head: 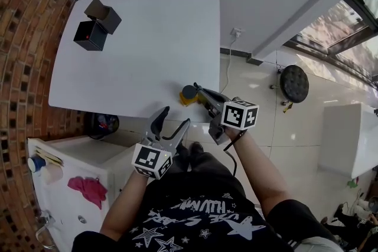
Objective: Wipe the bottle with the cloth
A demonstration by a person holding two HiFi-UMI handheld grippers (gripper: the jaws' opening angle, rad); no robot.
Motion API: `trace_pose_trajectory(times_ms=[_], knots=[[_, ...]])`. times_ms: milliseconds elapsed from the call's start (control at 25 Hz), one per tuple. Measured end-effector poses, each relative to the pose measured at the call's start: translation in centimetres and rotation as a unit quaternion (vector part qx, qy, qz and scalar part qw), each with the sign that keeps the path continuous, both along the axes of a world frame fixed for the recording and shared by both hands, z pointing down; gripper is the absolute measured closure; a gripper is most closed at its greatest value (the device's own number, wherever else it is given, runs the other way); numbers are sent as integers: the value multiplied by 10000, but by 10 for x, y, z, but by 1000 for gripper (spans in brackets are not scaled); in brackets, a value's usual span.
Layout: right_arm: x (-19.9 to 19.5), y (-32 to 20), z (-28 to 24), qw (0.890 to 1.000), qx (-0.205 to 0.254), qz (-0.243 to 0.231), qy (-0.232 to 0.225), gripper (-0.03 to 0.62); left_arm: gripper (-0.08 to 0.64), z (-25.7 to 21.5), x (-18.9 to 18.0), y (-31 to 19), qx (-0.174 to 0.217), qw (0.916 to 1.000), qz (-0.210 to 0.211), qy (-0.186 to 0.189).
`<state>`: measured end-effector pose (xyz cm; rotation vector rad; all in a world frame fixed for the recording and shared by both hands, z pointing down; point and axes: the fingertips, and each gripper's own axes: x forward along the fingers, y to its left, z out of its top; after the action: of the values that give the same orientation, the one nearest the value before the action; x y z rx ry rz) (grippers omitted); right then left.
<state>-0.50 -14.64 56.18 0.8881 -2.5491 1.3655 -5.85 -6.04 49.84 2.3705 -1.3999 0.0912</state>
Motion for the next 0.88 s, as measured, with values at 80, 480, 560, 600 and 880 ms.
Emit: trace_pose_trajectory(times_ms=[80,480,560,600,880], knots=[[0,1,4,10000,25,-14,92,557,267,2,1,-1,-29,9999,-61,-88],[12,-5,-8,9986,316,254,330,557,267,11,9,-4,-385,9963,-642,-414],[21,-6,-16,9983,349,406,232,557,267,11,1,-10,-400,9884,-1318,-640],[26,-5,-19,9981,362,447,199,557,265,11,1,-12,-419,9844,-1559,-700],[50,3,-32,9974,450,539,131,557,109,35,25,-38,-1067,9673,-2086,-970]])
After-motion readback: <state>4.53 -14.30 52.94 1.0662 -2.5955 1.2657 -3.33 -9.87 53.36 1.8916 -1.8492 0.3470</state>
